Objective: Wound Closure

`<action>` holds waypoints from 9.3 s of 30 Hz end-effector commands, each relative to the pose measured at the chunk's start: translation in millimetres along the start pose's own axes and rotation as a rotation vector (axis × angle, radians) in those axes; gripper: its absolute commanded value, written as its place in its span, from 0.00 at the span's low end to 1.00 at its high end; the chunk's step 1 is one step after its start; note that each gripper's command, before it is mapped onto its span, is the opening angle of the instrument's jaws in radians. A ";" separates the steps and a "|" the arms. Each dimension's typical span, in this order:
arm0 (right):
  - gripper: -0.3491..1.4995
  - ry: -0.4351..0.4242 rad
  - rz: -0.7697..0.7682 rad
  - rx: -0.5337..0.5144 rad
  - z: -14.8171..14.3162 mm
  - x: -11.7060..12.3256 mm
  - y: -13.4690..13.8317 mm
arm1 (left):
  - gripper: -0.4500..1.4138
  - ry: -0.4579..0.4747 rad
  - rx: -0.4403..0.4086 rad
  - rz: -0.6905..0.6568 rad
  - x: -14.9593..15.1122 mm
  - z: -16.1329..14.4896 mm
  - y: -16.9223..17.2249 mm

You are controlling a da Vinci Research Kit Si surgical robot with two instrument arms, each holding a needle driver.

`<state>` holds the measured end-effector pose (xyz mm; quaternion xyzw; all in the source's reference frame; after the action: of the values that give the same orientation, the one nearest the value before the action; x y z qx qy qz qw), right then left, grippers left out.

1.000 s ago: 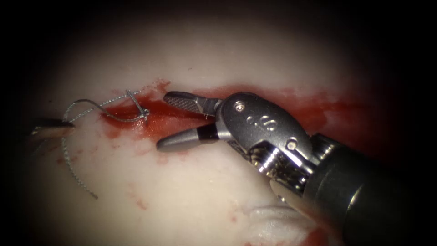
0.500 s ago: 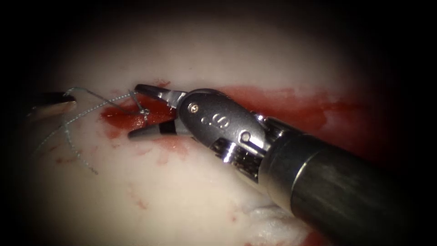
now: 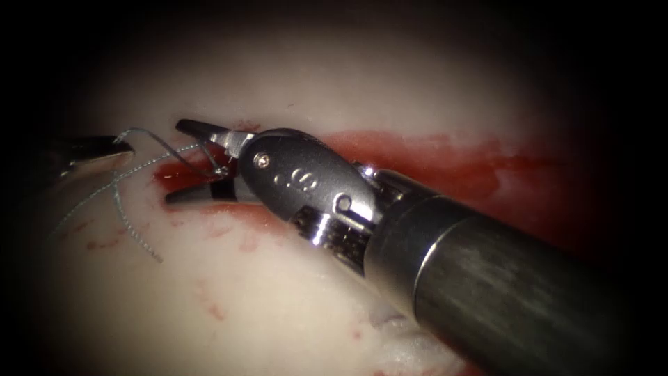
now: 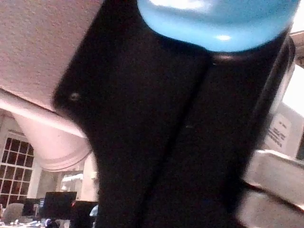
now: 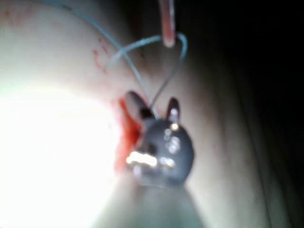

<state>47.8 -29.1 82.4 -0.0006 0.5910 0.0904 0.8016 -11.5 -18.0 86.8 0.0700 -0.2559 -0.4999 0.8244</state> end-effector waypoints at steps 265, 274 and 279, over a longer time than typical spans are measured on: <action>0.00 0.370 1.208 -0.301 -14.7 -4.2 16.6 | 1.00 -0.248 0.461 -0.129 -2.0 3.6 5.1; 0.00 0.527 1.088 -0.470 -17.8 -4.0 21.6 | 0.95 0.122 0.514 -0.223 5.3 6.7 1.8; 0.00 0.571 1.038 -0.515 -18.1 -3.0 23.2 | 0.83 0.160 0.657 -0.368 6.7 10.0 -2.2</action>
<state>25.5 -9.9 82.3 0.0650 0.6633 0.6030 0.4384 -15.7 -24.7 97.4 0.4231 -0.3236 -0.5257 0.6633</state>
